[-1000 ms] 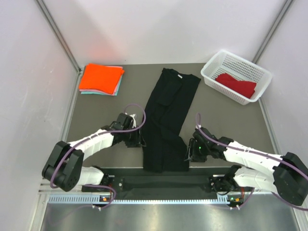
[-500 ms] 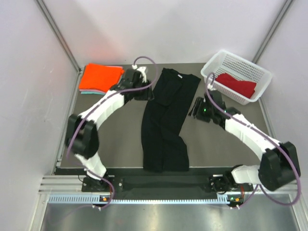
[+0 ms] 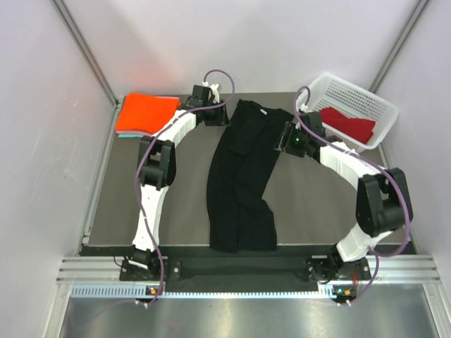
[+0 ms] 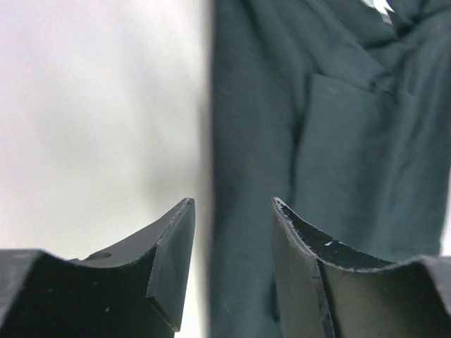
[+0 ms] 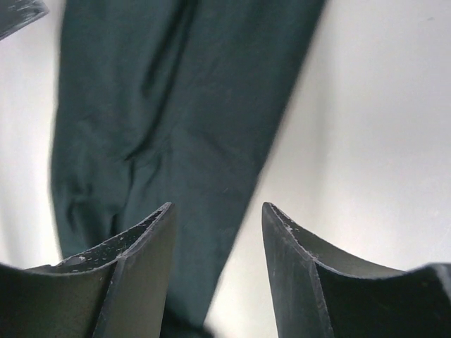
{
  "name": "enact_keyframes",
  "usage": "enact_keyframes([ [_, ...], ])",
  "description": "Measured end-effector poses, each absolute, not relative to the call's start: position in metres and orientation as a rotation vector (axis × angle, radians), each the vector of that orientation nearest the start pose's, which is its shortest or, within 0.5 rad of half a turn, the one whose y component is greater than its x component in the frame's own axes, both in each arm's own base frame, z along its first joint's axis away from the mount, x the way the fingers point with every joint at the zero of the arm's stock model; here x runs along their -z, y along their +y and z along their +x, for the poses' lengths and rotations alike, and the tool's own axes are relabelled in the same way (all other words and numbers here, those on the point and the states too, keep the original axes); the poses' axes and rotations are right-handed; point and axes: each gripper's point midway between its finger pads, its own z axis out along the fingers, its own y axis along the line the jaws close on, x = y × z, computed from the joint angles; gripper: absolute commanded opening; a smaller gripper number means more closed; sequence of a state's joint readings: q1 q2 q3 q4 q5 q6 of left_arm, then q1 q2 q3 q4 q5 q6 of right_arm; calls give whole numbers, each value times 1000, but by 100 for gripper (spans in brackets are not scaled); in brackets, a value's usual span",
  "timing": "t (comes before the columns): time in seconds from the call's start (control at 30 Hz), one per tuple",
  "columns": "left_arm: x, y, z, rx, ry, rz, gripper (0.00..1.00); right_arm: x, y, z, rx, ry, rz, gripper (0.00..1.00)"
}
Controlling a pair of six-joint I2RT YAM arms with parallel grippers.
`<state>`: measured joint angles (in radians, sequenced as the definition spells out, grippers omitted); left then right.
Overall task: Fold and stack the t-shirts
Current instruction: Fold the tshirt
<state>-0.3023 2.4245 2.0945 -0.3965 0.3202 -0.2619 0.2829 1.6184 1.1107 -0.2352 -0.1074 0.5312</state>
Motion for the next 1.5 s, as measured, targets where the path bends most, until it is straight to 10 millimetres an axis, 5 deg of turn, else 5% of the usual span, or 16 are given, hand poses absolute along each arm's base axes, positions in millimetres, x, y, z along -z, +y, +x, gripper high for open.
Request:
enact_keyframes([
  [0.2, -46, -251, 589, 692, 2335, 224, 54, -94, 140, 444, -485, 2352, 328, 47],
  [0.47, -49, -264, 612, 734, 2226, 237, 52, -96, 128, 509, -421, 2206, 483, 40],
  [0.67, -49, -270, 626, 758, 2172, 215, 42, -66, 123, 540, -374, 2192, 581, 41],
  [0.83, -46, -273, 630, 773, 2158, 199, 18, -53, 120, 556, -332, 2201, 626, 41],
  [0.87, -45, -273, 630, 775, 2160, 194, 2, -54, 120, 559, -330, 2196, 631, 40],
  [0.9, -45, -273, 630, 780, 2160, 185, 0, -55, 120, 562, -330, 2192, 636, 39],
  [1.13, -46, -273, 633, 807, 2156, 133, 0, -60, 126, 580, -343, 2175, 646, 29],
  [1.5, -41, -263, 638, 843, 2136, 16, 0, -64, 143, 584, -393, 2186, 548, 40],
])
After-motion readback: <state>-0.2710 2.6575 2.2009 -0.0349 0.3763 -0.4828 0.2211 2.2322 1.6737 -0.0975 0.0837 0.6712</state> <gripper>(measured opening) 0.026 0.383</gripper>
